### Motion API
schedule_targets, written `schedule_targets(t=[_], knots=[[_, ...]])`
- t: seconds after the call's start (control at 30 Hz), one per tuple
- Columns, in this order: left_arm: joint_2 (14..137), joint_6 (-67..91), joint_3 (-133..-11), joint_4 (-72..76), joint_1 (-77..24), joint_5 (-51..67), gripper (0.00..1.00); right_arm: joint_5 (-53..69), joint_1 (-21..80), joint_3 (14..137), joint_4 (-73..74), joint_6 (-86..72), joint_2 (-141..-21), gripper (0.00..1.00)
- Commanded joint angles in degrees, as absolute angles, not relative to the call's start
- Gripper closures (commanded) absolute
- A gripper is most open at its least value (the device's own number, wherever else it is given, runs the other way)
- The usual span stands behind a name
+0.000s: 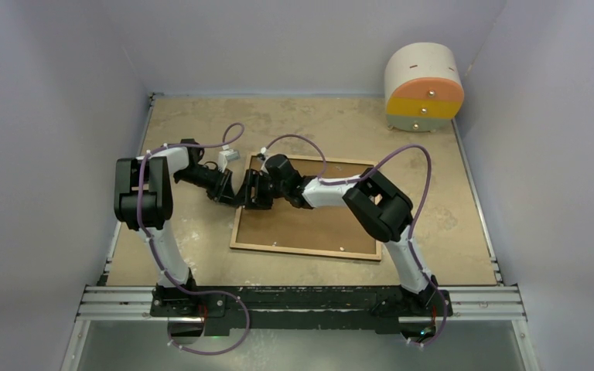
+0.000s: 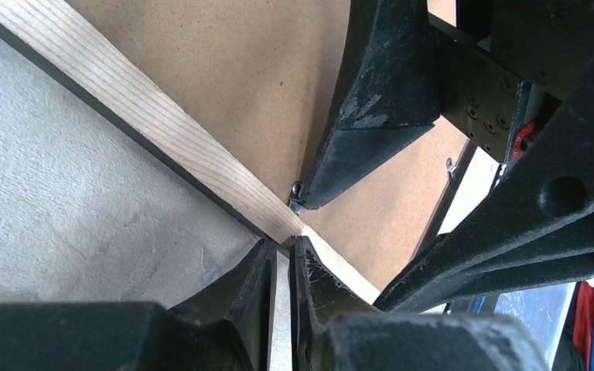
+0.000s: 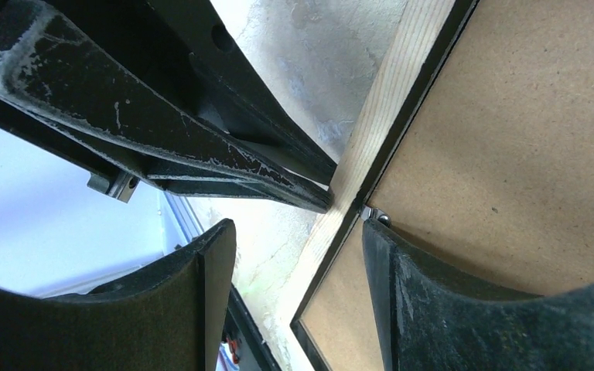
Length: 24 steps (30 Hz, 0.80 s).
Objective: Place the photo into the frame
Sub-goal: Install the photo frame at the center of the board.
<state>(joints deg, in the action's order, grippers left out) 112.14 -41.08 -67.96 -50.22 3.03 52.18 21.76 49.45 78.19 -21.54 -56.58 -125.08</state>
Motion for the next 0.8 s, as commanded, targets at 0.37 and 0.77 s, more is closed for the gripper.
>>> schedule_targets(t=[0.37, 0.77], knots=[[110.8, -49.5, -73.6, -55.6, 6.7, 50.0, 0.68, 20.6, 40.0, 65.2, -17.7, -53.5, -104.6, 0.11], [104.3, -50.2, -62.1, -46.9, 0.6, 37.8, 0.6, 1.8, 9.6, 45.1, 2.9, -43.7, -79.1, 0.01]])
